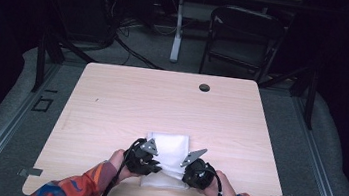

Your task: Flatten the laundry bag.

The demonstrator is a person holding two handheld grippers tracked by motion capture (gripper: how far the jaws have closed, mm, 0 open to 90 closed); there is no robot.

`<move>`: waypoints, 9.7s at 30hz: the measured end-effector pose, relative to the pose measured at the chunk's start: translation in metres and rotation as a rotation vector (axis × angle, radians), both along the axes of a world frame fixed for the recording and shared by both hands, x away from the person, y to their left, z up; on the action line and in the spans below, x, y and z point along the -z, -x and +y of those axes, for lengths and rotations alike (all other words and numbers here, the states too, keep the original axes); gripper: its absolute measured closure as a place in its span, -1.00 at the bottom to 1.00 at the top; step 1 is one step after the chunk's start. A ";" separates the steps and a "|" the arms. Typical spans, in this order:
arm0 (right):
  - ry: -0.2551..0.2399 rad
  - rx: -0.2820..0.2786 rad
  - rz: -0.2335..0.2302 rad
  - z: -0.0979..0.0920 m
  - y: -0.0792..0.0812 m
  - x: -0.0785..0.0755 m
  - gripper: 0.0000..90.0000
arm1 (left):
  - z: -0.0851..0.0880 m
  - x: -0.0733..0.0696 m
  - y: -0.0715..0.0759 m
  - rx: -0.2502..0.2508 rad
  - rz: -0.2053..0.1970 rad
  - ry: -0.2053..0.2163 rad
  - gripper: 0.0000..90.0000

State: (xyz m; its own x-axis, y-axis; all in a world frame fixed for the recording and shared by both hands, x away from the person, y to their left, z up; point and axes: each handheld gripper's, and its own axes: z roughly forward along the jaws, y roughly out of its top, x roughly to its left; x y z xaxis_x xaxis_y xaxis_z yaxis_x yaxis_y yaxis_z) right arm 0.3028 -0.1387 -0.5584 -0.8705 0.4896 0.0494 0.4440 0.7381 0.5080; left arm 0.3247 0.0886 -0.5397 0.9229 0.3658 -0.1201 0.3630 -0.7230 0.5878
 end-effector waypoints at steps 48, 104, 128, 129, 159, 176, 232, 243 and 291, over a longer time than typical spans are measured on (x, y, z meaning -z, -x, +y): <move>-0.001 -0.012 0.005 -0.001 -0.001 0.000 1.00 | 0.012 -0.048 -0.056 -0.137 -0.016 0.091 0.78; 0.005 -0.021 0.007 -0.001 -0.001 -0.001 1.00 | -0.009 -0.075 -0.124 -0.218 -0.097 0.103 0.77; 0.008 -0.022 0.010 -0.001 0.000 -0.001 1.00 | -0.014 -0.080 -0.153 -0.259 -0.172 0.061 0.77; 0.017 -0.029 0.014 -0.001 -0.001 -0.001 1.00 | -0.014 -0.080 -0.154 -0.261 -0.173 0.060 0.76; -0.030 -0.013 0.014 -0.004 0.004 -0.024 -0.32 | -0.014 -0.072 -0.175 -0.388 -0.223 0.013 -0.60; -0.050 0.138 -0.009 -0.029 -0.008 -0.030 -1.00 | -0.011 -0.067 -0.113 -0.234 -0.145 0.011 -0.86; 0.015 0.206 0.037 -0.036 -0.026 -0.026 -0.96 | -0.002 -0.028 -0.012 -0.140 -0.051 -0.014 -0.99; 0.020 0.206 0.045 -0.035 -0.026 -0.025 -0.94 | -0.027 -0.009 0.015 -0.022 -0.037 -0.038 -0.84; 0.030 0.108 0.080 -0.015 -0.014 -0.016 0.87 | -0.048 0.022 0.017 0.048 -0.042 -0.058 0.84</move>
